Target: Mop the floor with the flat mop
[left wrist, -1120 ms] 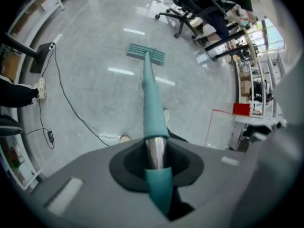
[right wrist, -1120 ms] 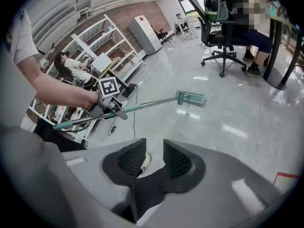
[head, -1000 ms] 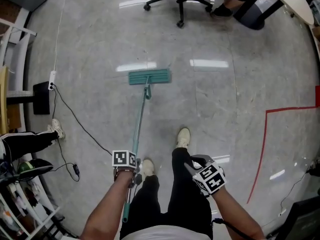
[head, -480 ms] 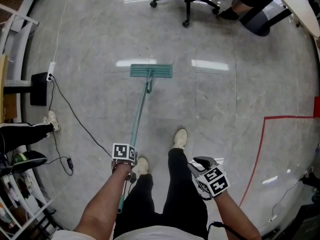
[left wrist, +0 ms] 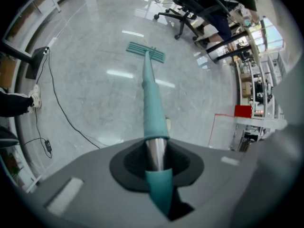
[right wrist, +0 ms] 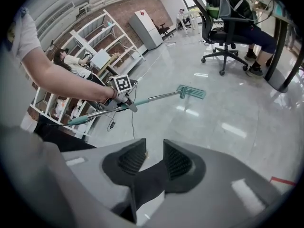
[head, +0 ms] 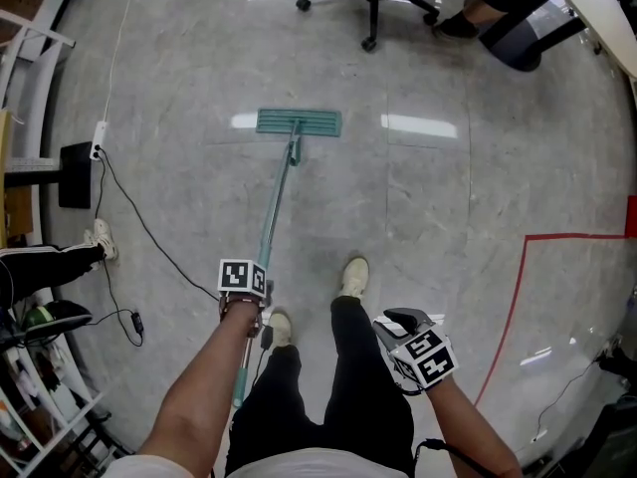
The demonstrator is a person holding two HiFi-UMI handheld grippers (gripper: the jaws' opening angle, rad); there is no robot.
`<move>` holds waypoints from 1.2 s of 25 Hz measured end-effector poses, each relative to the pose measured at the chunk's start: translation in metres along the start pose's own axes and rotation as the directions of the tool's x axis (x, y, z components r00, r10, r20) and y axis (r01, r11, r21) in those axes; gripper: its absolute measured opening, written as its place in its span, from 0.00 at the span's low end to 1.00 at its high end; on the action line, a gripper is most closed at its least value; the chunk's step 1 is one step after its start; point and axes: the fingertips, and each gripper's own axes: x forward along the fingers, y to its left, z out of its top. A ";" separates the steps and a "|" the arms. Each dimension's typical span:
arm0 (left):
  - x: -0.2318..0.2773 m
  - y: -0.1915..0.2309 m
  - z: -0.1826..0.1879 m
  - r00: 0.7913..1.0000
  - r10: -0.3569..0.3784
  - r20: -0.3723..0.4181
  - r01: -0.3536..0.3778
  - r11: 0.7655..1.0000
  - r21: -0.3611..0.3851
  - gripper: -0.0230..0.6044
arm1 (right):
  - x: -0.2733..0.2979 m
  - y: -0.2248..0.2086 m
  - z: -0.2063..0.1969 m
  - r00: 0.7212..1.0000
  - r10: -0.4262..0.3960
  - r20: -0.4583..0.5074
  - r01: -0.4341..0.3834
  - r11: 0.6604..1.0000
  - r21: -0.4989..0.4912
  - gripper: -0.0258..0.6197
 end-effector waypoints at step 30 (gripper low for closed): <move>-0.026 -0.070 0.167 0.987 -0.156 0.031 0.159 0.974 -0.160 0.15 | -0.037 -0.084 -0.007 0.999 -0.007 0.035 0.004 0.995 0.099 0.21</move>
